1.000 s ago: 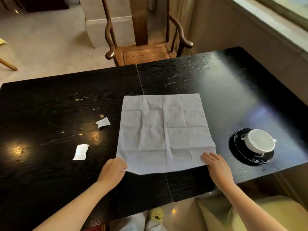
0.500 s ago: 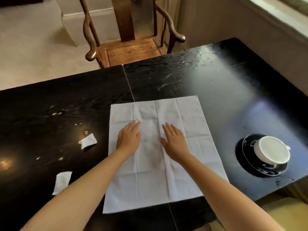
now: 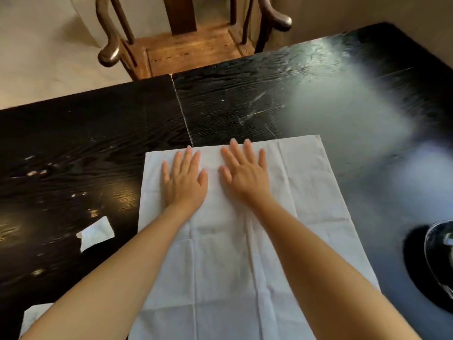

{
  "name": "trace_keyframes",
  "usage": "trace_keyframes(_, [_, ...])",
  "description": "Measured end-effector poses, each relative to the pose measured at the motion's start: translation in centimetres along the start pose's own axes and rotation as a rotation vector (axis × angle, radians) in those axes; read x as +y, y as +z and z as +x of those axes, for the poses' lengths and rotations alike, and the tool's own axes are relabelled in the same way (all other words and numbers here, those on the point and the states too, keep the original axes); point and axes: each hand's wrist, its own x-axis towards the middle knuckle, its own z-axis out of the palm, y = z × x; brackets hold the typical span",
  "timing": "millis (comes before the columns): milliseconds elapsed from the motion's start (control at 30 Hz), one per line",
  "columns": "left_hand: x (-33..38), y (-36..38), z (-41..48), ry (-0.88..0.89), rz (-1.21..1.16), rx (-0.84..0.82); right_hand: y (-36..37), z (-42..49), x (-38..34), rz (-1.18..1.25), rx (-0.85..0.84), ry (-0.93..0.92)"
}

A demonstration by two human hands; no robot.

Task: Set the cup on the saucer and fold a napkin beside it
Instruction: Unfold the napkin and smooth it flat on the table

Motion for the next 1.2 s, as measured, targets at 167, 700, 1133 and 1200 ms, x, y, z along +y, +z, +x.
trace_keyframes(167, [-2.3,-0.3,0.5,-0.096,-0.001,0.007,-2.0,-1.1,6.5,-0.049,0.013,0.158])
trace_keyframes(700, [-0.9,-0.8,-6.3,-0.137,-0.084,-0.058,-0.8,-6.7,-0.8,0.113,-0.106,0.079])
trace_keyframes(1133, [-4.3,0.2,-17.2,-0.112,0.029,0.027,-1.1,-17.5,6.2,-0.062,-0.03,0.189])
trace_keyframes(1200, [-4.0,0.3,-17.4,-0.144,0.02,0.006,-1.5,-18.4,7.7,-0.078,-0.039,0.259])
